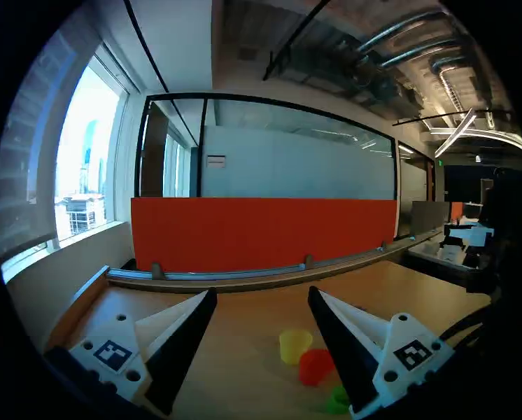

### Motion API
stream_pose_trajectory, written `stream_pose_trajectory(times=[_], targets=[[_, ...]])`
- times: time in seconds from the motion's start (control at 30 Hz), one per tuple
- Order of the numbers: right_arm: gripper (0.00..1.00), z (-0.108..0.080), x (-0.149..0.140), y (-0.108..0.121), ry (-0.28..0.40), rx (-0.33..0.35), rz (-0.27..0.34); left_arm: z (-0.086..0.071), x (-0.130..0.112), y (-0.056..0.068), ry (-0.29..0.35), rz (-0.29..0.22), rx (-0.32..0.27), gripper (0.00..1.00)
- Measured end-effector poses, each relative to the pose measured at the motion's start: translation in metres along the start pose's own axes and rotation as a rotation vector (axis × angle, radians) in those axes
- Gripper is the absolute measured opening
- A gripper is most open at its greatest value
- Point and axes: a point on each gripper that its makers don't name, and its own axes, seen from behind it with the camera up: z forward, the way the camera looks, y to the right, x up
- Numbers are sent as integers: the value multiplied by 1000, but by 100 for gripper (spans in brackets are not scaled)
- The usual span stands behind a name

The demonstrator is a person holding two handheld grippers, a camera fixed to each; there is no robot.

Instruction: Pour water

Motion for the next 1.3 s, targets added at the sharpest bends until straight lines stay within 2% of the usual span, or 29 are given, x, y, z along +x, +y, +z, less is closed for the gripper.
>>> stream_pose_trajectory(times=[0.3,0.57,0.67,0.97,1.3], targets=[[99,-3,0,-32,-37,191,-7,-2,13,30,8,-24,-159,97],[99,-10,12,-58,-30,349,35,-6,20,53,10,-20,-269,97],[99,-12,16,-65,-23,394,48,-7,24,62,24,-32,-312,97],[99,-14,15,-76,-34,458,-5,-12,32,81,44,-84,-421,97],[99,-16,4,-90,-80,516,-84,-13,20,92,-3,-35,-495,97]])
